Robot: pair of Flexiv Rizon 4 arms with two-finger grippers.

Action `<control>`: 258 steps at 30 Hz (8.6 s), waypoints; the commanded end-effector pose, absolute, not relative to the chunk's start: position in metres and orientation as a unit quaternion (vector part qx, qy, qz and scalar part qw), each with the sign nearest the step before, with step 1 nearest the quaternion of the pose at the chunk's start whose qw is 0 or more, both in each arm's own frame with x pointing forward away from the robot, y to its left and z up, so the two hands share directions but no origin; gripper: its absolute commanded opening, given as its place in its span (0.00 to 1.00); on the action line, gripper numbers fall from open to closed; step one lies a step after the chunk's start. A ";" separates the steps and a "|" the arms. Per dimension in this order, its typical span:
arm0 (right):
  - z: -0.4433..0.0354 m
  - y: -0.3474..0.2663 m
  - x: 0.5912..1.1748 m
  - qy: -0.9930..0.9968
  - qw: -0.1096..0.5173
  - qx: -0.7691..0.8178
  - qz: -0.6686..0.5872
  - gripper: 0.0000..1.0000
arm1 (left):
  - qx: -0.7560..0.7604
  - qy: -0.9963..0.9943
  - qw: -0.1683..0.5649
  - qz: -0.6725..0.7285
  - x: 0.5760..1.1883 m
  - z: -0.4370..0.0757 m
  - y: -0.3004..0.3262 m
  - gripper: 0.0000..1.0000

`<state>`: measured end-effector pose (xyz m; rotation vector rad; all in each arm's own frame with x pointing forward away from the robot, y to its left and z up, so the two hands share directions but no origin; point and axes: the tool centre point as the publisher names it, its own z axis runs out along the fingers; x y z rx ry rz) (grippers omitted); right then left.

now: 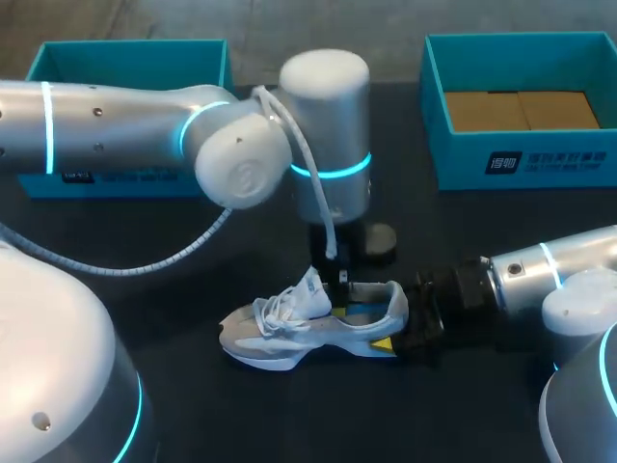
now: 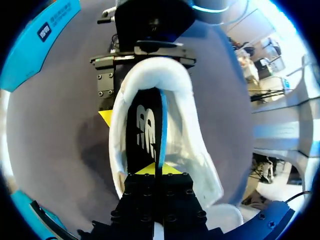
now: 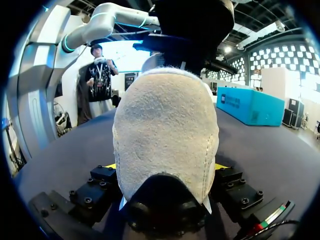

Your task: Take the shoe out of the shoebox, open the shoe tongue, remove and reinsert the insole, then place the shoe into the shoebox

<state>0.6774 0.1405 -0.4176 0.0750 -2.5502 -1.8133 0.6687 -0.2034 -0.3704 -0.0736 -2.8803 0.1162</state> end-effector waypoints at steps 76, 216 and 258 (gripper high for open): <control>-0.417 0.142 0.676 -0.816 0.005 0.024 -0.577 0.00 | -0.048 -0.987 -0.076 0.130 0.633 -0.303 -0.221 0.57; -0.417 0.142 0.676 -0.816 0.005 0.024 -0.577 0.00 | 0.065 -0.841 0.252 0.475 0.638 -0.116 -0.272 0.00; -0.417 0.142 0.676 -0.816 0.005 0.024 -0.577 0.00 | 0.170 -0.702 0.399 0.565 0.620 -0.002 -0.231 0.00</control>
